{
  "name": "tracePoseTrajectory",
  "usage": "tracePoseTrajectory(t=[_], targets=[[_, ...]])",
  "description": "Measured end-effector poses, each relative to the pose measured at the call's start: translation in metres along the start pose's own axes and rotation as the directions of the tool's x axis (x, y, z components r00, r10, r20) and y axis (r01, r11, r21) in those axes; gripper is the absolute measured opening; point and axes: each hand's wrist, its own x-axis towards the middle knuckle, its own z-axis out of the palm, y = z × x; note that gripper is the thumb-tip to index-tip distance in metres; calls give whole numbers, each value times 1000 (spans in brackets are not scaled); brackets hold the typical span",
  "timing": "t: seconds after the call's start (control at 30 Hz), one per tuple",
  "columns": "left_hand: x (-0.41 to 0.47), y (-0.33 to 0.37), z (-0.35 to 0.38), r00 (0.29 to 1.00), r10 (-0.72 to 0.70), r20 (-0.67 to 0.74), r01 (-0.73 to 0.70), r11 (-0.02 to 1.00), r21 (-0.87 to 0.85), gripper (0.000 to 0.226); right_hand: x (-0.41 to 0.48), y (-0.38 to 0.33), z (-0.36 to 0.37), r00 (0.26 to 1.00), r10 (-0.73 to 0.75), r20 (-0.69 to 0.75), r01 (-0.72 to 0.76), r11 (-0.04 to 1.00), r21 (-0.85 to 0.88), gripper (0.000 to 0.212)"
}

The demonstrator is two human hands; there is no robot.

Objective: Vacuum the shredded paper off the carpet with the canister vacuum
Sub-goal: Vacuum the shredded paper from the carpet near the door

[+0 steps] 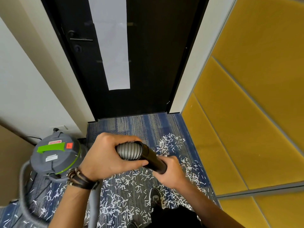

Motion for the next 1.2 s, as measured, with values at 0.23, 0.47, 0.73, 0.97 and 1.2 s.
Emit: tracePoseTrajectory(t=[0.23, 0.47, 0.73, 0.97, 1.2], targets=[[-7, -6, 0, 1000, -14, -22, 14, 1000, -15, 47, 4, -3, -10, 998, -56, 12, 57, 997, -43, 9], [-3, -16, 18, 999, -41, 33, 40, 999, 21, 49, 10, 17, -10, 999, -13, 34, 15, 997, -71, 21], [9, -6, 23, 1000, 13, 4, -13, 1000, 17, 47, 9, 25, -17, 999, -15, -30, 13, 998, -61, 18], [26, -9, 39, 997, 10, 77, -18, 995, 96, 49, 15, 42, -23, 998, 38, -44, -39, 999, -16, 11], [36, -5, 46, 995, 67, 67, -71, 995, 65, 49, 8, 50, -29, 994, 54, -97, -56, 998, -14, 15]])
